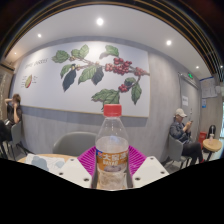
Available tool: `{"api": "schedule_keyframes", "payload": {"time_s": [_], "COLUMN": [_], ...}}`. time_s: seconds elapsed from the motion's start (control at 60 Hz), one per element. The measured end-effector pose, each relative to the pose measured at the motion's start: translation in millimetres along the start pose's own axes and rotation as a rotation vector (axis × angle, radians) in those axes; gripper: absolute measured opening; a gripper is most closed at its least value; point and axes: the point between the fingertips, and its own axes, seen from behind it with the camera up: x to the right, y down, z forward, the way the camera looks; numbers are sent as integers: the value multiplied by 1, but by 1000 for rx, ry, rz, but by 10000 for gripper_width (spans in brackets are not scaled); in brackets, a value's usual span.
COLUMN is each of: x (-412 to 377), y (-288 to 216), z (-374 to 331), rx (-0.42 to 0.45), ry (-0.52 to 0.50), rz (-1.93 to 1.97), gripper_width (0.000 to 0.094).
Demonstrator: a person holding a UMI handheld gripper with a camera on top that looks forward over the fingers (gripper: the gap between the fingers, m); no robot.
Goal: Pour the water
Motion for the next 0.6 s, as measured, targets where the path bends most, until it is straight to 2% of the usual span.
{"api": "schedule_keyframes", "payload": {"time_s": [0.05, 0.067, 0.083, 0.1, 0.15, 0.2, 0.217, 0.35, 0.45, 0.517, 0.533, 0.6], "x": [-18, -6, -18, -7, -6, -10, -9, 6, 4, 4, 5, 2], "y": [5, 28, 14, 33, 37, 52, 45, 46, 57, 61, 57, 42], "z": [2, 7, 2, 7, 6, 3, 3, 5, 8, -3, -7, -24], "rx": [-69, -70, -94, -86, -110, -164, -138, -143, -161, -232, -230, -189], "ry": [-3, -13, -3, -11, -3, -10, -8, -6, -5, 2, 7, 8], "rz": [10, 13, 13, 14, 9, 18, 25, 83, 98, 97, 102, 117], "gripper_width": [398, 398, 399, 399, 399, 407, 402, 403, 566, 850, 870, 845]}}
